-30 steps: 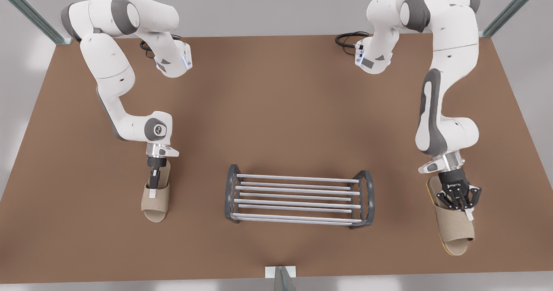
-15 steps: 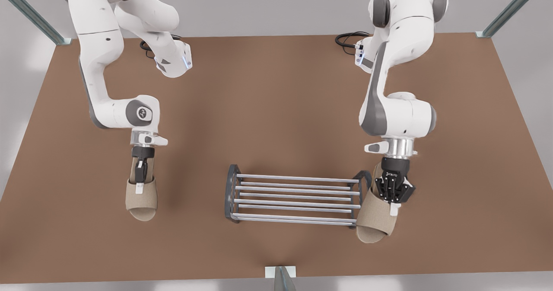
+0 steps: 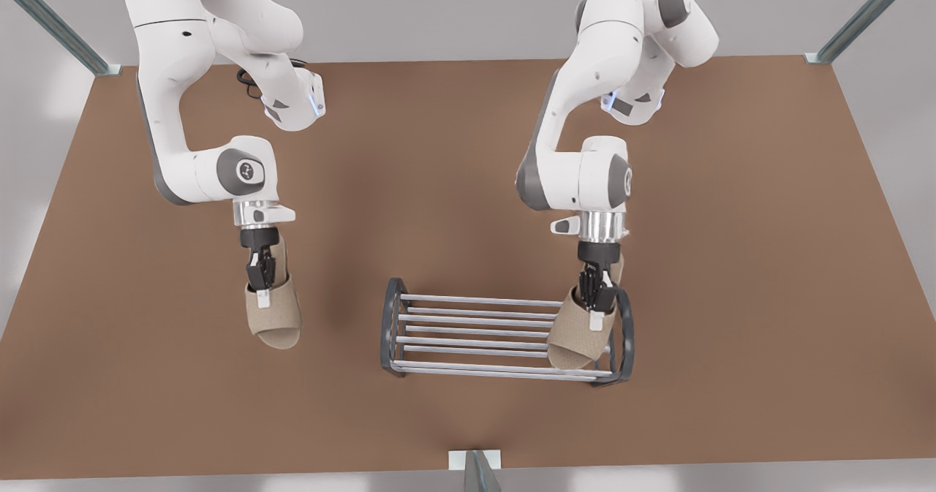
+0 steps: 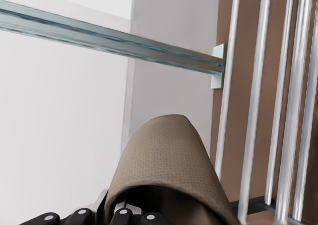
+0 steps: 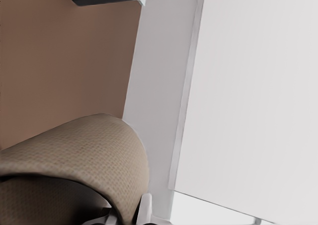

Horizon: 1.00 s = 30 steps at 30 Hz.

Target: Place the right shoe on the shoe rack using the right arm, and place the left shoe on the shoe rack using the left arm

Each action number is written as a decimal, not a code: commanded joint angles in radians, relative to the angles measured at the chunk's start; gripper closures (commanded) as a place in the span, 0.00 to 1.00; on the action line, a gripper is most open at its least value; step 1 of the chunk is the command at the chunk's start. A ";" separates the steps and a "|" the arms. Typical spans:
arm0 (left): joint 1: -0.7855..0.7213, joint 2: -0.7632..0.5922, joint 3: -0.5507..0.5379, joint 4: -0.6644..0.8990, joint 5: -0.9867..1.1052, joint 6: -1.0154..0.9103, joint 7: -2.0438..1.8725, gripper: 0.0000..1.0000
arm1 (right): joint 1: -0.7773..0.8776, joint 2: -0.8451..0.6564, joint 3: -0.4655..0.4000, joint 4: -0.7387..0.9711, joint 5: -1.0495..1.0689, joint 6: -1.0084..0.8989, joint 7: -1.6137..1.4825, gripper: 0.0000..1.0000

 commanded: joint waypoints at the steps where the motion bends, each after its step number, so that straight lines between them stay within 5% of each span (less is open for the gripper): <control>1: -0.024 0.000 0.016 -0.015 -0.007 0.020 -0.104 0.79 | -0.001 -0.001 0.001 0.000 0.007 0.037 0.129 0.79; 15: 0.040 0.164 0.021 0.090 -0.211 0.017 -0.253 0.78 | -0.003 0.005 -0.005 0.069 0.067 0.092 0.124 0.79; 18: 0.062 0.188 0.018 0.113 -0.214 0.017 -0.252 0.49 | -0.004 0.005 -0.010 0.105 0.067 0.147 0.123 0.79; 20: 0.088 0.208 0.014 0.146 -0.230 0.014 -0.253 0.00 | -0.003 0.006 -0.013 0.108 0.067 0.149 0.124 0.79; 27: 0.086 0.201 0.014 0.131 -0.234 0.016 -0.255 0.00 | -0.004 0.005 -0.011 0.120 0.068 0.170 0.127 0.79; 30: -0.028 0.060 0.056 -0.067 -0.176 0.022 -0.252 0.00 | 0.009 -0.006 -0.004 0.180 0.071 0.188 0.121 0.79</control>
